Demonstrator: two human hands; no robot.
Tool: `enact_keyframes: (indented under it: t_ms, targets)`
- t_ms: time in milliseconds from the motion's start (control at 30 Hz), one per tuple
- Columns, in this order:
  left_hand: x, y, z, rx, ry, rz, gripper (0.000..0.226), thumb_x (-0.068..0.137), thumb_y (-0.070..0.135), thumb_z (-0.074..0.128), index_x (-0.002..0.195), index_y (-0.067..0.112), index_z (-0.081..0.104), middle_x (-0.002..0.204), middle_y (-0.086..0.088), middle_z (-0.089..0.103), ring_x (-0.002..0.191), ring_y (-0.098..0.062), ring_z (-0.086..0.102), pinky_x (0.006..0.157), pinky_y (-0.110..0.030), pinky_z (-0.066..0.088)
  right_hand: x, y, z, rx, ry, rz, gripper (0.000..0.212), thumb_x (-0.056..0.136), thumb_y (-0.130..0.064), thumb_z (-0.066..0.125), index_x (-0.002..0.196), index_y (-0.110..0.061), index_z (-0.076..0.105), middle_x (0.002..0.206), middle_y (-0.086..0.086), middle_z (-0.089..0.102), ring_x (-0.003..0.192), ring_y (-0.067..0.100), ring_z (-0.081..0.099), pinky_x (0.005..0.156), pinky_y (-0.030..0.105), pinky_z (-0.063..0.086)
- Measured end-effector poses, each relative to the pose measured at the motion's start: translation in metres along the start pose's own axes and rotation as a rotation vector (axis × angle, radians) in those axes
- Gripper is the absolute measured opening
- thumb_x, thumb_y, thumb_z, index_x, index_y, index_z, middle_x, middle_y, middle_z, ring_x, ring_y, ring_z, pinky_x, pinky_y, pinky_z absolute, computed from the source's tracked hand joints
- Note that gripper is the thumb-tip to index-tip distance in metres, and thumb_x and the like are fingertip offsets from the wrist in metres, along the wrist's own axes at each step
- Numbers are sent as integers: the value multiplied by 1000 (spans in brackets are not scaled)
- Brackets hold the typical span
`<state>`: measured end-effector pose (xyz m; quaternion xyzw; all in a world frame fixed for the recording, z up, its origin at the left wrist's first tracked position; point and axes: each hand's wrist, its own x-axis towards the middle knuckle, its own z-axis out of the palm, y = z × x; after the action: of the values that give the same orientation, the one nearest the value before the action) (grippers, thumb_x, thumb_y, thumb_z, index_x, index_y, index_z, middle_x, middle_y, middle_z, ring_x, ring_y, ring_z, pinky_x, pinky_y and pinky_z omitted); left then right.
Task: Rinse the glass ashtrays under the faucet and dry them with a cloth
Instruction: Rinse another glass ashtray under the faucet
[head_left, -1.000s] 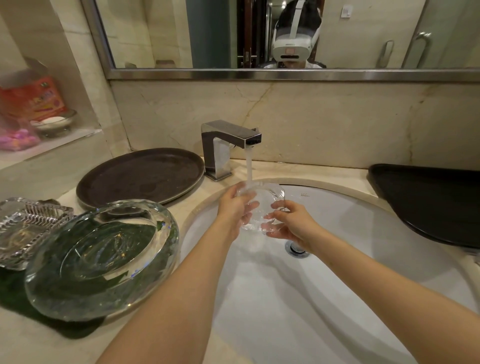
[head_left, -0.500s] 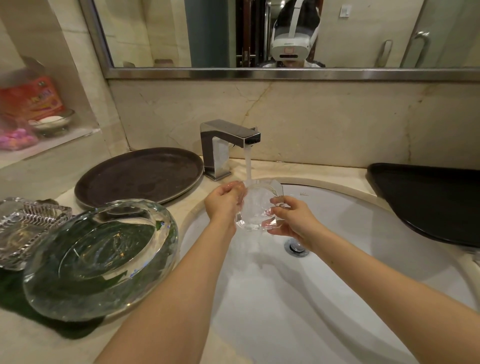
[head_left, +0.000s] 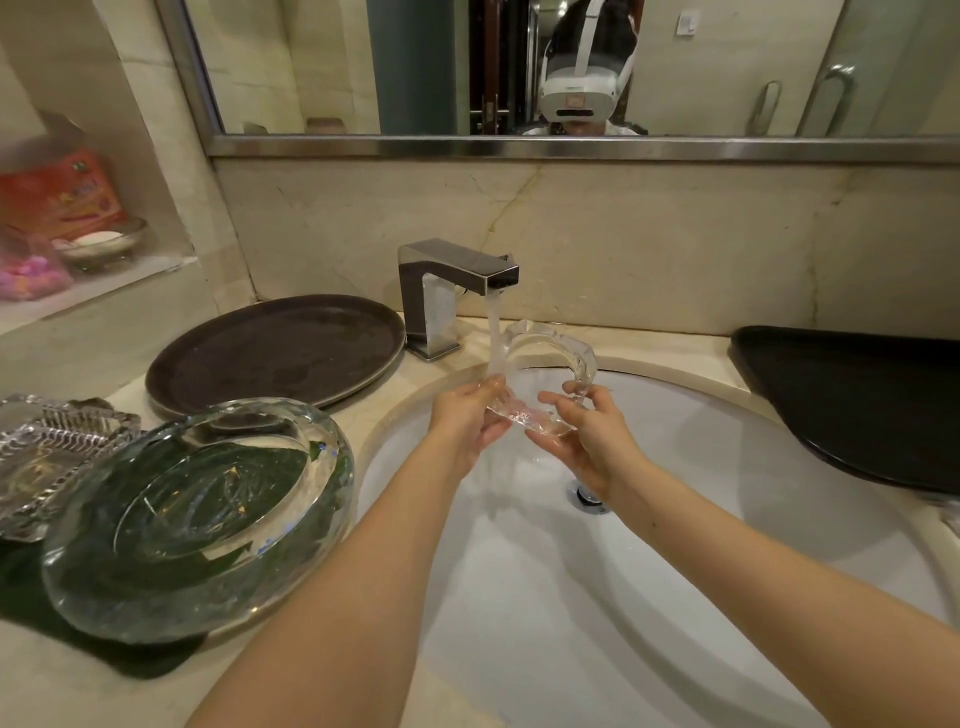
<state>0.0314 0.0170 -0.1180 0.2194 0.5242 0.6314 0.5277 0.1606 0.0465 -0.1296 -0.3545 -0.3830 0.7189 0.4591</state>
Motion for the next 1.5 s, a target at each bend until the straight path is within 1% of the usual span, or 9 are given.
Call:
enact_keyframes:
  t_ms: [200,433,633,867,1000,1100,1200,1333,1500]
  targets:
    - [1,1,-2,-90,20,-7,23,88,-5,57,111,-2,59,89,-10,66,77,-16,65,62,-20,56,-1,5,3,117,-39,26,22,97,3,38,112,-13,36,112,11,57,94,26,63,78,39,53]
    - [7,-4,-9,15,246,-14,22,81,10,72,99,2,63,84,-10,70,66,-14,67,53,-18,53,-5,5,6,143,-68,81,23,95,9,35,96,-14,35,109,15,57,88,31,62,86,45,50]
    - [5,-3,-4,-118,121,5,25,96,9,50,116,-5,57,104,-18,66,78,-19,64,64,-23,52,-5,2,4,160,-83,108,25,93,12,36,95,-13,36,112,18,54,99,38,58,82,45,50]
    - [-1,3,1,-222,17,3,24,96,15,52,117,4,55,93,-9,64,81,-21,65,72,-33,55,-2,-1,6,190,-118,162,25,100,-4,34,123,-14,39,92,13,68,83,27,65,76,39,55]
    - [-2,0,0,39,25,59,30,92,4,55,121,10,53,106,-7,62,87,-23,67,81,-35,54,-1,-6,0,4,-150,140,30,102,-17,33,132,-16,38,114,18,60,86,25,64,69,33,57]
    - [-3,-2,0,209,102,67,23,91,11,59,112,16,53,100,-4,63,74,-16,66,69,-30,51,-4,-11,-2,-249,-166,112,25,101,-20,38,124,-19,45,105,14,64,76,24,66,63,31,59]
    - [-2,-3,-1,187,127,65,25,91,15,60,114,11,52,93,-5,67,69,-16,66,53,-25,43,-3,-10,-1,-478,-44,32,22,98,-24,47,116,-15,56,90,5,67,61,20,63,48,23,51]
    - [-5,-1,1,190,64,96,25,90,7,60,113,8,51,86,-4,66,66,-17,67,52,-23,50,0,-8,1,-571,84,-9,21,96,-29,48,100,-15,63,80,-1,68,56,14,58,51,22,41]
    - [-5,-1,-3,331,87,62,29,80,5,72,105,9,57,86,-6,68,58,-15,67,48,-22,47,6,-6,1,-750,-18,-133,26,99,-20,42,115,-15,61,73,0,61,51,15,48,51,22,38]
